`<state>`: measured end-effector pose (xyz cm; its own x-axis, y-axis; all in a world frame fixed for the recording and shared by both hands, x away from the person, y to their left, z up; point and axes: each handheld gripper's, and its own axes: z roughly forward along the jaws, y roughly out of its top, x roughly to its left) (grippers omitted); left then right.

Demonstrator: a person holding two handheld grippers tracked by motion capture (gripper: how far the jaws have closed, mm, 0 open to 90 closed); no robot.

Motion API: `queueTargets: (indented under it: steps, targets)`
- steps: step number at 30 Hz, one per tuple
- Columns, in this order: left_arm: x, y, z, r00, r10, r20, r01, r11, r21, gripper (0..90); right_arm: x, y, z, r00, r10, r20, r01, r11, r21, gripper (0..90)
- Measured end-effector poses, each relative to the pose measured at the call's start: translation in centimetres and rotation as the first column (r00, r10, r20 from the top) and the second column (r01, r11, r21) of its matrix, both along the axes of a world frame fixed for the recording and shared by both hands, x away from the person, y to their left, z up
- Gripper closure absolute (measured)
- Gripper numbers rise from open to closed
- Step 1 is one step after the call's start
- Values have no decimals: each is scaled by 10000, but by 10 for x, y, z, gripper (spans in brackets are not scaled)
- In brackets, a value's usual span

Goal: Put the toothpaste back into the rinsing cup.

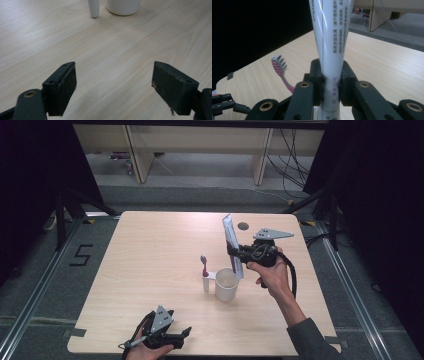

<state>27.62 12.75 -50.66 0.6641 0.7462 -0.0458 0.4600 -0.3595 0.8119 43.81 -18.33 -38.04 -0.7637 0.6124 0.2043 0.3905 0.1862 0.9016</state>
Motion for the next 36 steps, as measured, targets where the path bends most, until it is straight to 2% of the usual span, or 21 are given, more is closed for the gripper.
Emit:
queueTargets:
  steps: [2, 3, 4, 5, 7, 8, 10, 16, 17, 20, 22, 23, 28, 29, 31, 35, 36]
  targets:
    - [1, 1, 0, 10000, -12, -13, 12, 10000, 77, 196, -1, 4, -2, 9997, -16, -223, 17, 10000, 18, 769]
    - [0, 0, 0, 10000, 87, 17, -87, 9999, -102, 196, -1, 9, -4, 9998, 195, 10, -195, 9998, -40, 769]
    - [0, 0, 0, 10000, 83, 41, -82, 9999, -100, 196, -1, 11, -5, 9998, 203, 86, -203, 9998, -5, 769]
    - [0, 1, 1, 9999, 118, 56, -117, 9999, -120, 196, -1, 12, -5, 9998, 202, -29, -202, 9998, 15, 769]
    - [1, 2, 1, 9999, 83, 78, -83, 10000, 17, 196, -1, 14, -6, 9995, 258, 187, -257, 9997, -55, 769]
    - [0, 1, 1, 9999, 92, 73, -91, 9999, -75, 196, -1, 14, -6, 9995, 258, 187, -257, 9997, -55, 769]
    - [0, 2, 2, 9999, 83, 72, -83, 10000, -8, 196, -1, 16, -9, 9993, 354, 143, -353, 9994, -46, 768]
    - [0, 0, 0, 9999, 113, 56, -112, 9998, -159, 196, -4, 16, -19, 9994, 335, -118, -335, 9994, -52, 768]
    - [0, 0, 0, 10000, 79, 30, -79, 9999, -79, 196, -2, 15, -21, 9992, 393, 52, -393, 9992, -60, 768]
    - [0, 0, 0, 10000, 61, 31, -61, 9999, -96, 196, -3, 14, -27, 9990, 411, -157, -411, 9991, 56, 767]
    - [0, 0, 0, 10000, 63, 27, -63, 10000, -75, 196, -3, 14, -30, 9992, 412, -6, -412, 9991, -26, 767]
    - [0, 1, 0, 10000, 24, 4, -24, 10000, 32, 196, -3, 15, -33, 9991, 408, -122, -407, 9991, 72, 767]
    - [0, 0, 0, 10000, 69, 25, -68, 9999, -89, 196, -6, 17, -37, 9990, 395, -225, -393, 9992, 72, 767]
    - [0, 0, 0, 10000, 86, 30, -86, 9999, -124, 196, -5, 17, -39, 9987, 500, -142, -499, 9987, 46, 766]
    - [0, 0, 0, 10000, 68, 21, -68, 9999, -127, 196, -8, 20, -43, 9985, 480, -279, -481, 9988, -63, 766]
    - [0, 0, 0, 10000, 60, 21, -60, 9999, -93, 196, -7, 21, -50, 9981, 608, -105, -610, 9980, -149, 765]
    - [-1, 0, 0, 10000, 63, 15, -63, 9999, -104, 196, -9, 21, -50, 9981, 535, -318, -542, 9983, -203, 765]
